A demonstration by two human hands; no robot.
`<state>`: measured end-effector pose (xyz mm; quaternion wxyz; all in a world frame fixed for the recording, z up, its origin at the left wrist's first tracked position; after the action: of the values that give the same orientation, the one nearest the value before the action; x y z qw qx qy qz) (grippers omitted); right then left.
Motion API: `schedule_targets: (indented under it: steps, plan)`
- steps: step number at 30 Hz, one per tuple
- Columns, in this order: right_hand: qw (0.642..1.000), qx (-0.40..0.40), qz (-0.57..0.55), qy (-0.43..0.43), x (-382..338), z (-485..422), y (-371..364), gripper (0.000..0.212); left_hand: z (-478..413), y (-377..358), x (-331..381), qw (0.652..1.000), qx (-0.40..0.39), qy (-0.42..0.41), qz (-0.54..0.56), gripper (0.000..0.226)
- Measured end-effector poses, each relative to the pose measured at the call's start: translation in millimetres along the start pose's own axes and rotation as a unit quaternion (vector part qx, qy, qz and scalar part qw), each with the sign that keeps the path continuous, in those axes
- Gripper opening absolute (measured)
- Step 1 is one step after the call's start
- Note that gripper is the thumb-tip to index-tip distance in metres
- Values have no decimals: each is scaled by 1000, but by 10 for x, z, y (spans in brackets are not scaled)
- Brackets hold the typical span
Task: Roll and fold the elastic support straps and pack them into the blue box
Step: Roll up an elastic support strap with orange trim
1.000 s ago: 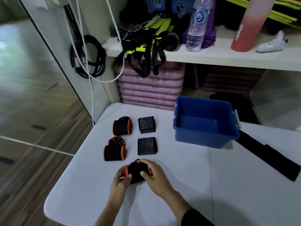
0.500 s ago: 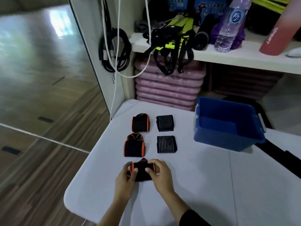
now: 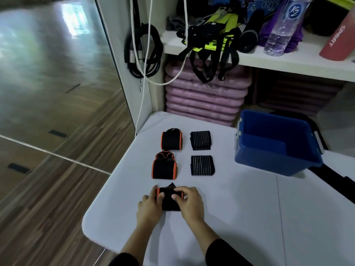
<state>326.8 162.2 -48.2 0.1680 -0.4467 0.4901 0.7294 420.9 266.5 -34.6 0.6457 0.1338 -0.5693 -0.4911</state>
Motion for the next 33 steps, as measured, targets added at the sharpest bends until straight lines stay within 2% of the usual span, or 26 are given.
schedule_targets:
  steps: [3, 9, 14, 28, 30, 33]
  plan:
    - [1000, -4, -10, 2, 2, 28, 11, 21, 51, 17, 21, 1000, 4, 6, 13, 48]
    - [997, -7, -66, 36, -4, 124, 74, 34, 217, 94, 12, 991, 25, -3, 128, 48]
    - [996, -12, -69, 54, -21, 186, 120, 46, 266, 106, 9, 991, 28, -10, 128, 51]
    - [995, -14, -87, 50, 8, 245, 179, 41, 251, 103, -75, 991, 28, -15, 133, 56]
    - [995, -15, -84, 46, 5, 242, 161, 38, 253, 110, -64, 991, 23, -16, 134, 52]
    - [996, -11, -77, 36, 18, 239, 129, 33, 243, 114, -50, 990, 17, -23, 140, 33]
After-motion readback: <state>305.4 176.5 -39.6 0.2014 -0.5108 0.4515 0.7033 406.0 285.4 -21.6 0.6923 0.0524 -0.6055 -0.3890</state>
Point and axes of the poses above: each hand's wrist, its own z-axis away from the middle knuckle, its own y-axis out of the back of the hand, x = y × z, the point moved 1 cm from there along -z, towards the middle knuckle, and after that the axes turned 9 degrees about x, right-handed, at the moved point
